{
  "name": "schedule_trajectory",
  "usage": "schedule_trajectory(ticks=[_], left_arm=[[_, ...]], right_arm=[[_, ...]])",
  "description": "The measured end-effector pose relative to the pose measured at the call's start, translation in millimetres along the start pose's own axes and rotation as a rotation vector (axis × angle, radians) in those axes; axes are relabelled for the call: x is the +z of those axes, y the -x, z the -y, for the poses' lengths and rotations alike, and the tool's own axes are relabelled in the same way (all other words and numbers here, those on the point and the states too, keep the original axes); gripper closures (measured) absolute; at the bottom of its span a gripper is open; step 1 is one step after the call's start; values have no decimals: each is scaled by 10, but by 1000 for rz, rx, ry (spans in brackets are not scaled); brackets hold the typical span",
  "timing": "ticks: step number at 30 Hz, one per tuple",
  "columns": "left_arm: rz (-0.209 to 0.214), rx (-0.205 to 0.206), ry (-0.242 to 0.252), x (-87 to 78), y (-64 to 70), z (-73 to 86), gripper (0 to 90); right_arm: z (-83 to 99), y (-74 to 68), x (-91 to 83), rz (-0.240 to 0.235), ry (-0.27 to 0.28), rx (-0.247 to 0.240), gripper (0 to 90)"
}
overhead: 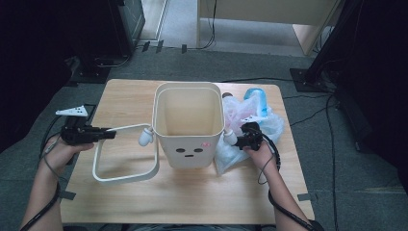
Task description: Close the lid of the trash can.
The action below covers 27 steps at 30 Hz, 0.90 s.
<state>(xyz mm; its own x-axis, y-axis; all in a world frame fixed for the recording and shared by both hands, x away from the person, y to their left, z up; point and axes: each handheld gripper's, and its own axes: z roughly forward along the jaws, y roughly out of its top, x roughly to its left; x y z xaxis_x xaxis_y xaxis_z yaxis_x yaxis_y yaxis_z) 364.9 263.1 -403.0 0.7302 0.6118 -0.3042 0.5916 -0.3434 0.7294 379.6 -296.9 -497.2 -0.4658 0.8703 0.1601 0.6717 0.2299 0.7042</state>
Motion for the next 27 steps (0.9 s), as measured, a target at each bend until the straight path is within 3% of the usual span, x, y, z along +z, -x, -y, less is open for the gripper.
schedule_trajectory(ticks=[15, 27], left_arm=[[0, -12, 26, -206, -20, 30, 760], [-1, -20, 17, -335, -23, 55, 758]], right_arm=[[0, 0, 2, 0, 1, -1, 218], [2, -1, 2, 0, 2, 0, 218]])
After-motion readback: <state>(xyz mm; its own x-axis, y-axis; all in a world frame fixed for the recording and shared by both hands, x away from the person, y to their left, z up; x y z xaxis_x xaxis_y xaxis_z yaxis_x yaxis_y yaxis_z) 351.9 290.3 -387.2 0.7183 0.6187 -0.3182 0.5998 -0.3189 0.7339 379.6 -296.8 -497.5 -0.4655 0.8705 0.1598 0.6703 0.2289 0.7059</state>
